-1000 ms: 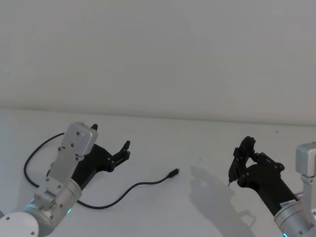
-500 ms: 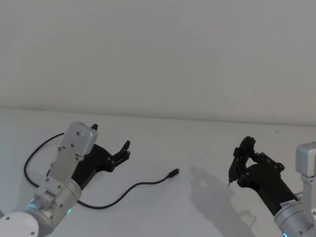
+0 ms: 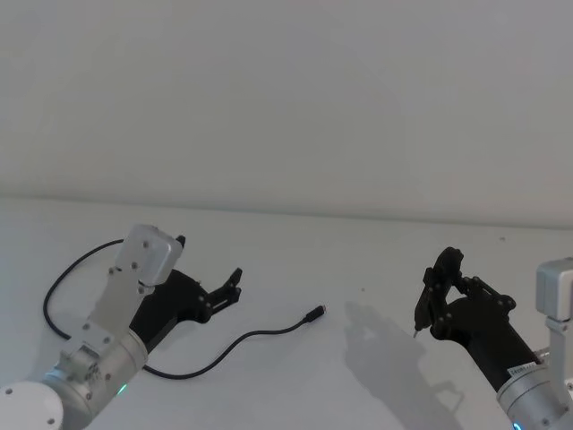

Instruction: Pick up the data cable with the one hand.

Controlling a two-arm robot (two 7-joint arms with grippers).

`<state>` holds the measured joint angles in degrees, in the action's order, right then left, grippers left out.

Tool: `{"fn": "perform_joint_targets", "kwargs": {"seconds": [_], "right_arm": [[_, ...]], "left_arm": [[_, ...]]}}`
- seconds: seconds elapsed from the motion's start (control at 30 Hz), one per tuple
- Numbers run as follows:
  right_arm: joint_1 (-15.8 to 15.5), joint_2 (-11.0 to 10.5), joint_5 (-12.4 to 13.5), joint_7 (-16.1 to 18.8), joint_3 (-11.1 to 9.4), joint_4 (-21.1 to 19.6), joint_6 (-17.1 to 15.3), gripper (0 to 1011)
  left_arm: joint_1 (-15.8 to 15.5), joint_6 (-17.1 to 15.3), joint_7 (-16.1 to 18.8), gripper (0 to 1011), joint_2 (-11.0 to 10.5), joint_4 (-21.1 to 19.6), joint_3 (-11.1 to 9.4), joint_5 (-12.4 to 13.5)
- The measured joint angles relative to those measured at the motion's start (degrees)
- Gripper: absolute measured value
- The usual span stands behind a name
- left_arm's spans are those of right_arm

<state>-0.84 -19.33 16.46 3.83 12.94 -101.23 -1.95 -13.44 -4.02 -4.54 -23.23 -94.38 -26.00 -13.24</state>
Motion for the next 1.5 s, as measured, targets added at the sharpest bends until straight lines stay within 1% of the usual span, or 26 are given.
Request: {"fn": "perform_joint_targets", "kwargs": {"seconds": [0.2,0.27,0.3,0.37,0.43,0.47,0.5,0.6,0.67,0.77,0.93,1.03,1.2,1.33,1.5], "right_arm": [[0.0,0.0,0.0,0.0,0.0,0.0,0.0,274],[0.0,0.0,0.0,0.0,0.0,0.0,0.0,274],[0.0,0.0,0.0,0.0,0.0,0.0,0.0,275],[0.0,0.0,0.0,0.0,0.0,0.0,0.0,274],[0.0,0.0,0.0,0.0,0.0,0.0,0.0,274],[0.0,0.0,0.0,0.0,0.0,0.0,0.0,274],[0.0,0.0,0.0,0.0,0.0,0.0,0.0,274],[0.0,0.0,0.0,0.0,0.0,0.0,0.0,274],[0.0,0.0,0.0,0.0,0.0,0.0,0.0,274],[0.0,0.0,0.0,0.0,0.0,0.0,0.0,274],[0.0,0.0,0.0,0.0,0.0,0.0,0.0,274],[0.0,0.0,0.0,0.0,0.0,0.0,0.0,275],[0.0,0.0,0.0,0.0,0.0,0.0,0.0,275],[0.0,0.0,0.0,0.0,0.0,0.0,0.0,275],[0.0,0.0,0.0,0.0,0.0,0.0,0.0,275]], "left_arm": [[-0.2,-1.9,-3.6,1001,-1.2,-0.5,-0.1,-1.7],[-0.5,-2.9,-5.9,1001,-2.0,-0.7,-0.1,-2.8],[-0.5,-2.9,-5.9,1001,-2.0,-0.7,-0.1,-2.8],[-0.9,-3.9,-8.6,1001,-2.9,-0.8,-0.1,-3.9],[-1.1,-4.4,-10.1,1001,-3.3,-0.8,-0.2,-4.5],[-1.4,-4.9,-11.5,1001,-3.9,-0.8,-0.2,-5.1],[-1.4,-4.9,-11.5,1001,-3.9,-0.8,-0.2,-5.1],[-2.1,-6.0,-15.3,1001,-5.1,-0.6,-0.4,-6.5],[-2.5,-6.4,-16.6,1001,-5.7,-0.4,-0.5,-7.0],[-3.4,-7.5,-20.0,1001,-6.8,0.3,-0.9,-8.2],[-4.5,-8.4,-23.0,1001,-7.4,1.6,-1.7,-9.1],[-5.2,-8.8,-24.4,1001,-7.6,2.5,-2.1,-9.5],[-6.1,-8.9,-25.4,1001,-7.6,3.9,-2.8,-9.7],[-6.8,-8.8,-25.8,1001,-7.1,5.2,-3.4,-9.7],[-8.0,-8.2,-26.0,1001,-5.9,7.2,-4.3,-9.2]]}}
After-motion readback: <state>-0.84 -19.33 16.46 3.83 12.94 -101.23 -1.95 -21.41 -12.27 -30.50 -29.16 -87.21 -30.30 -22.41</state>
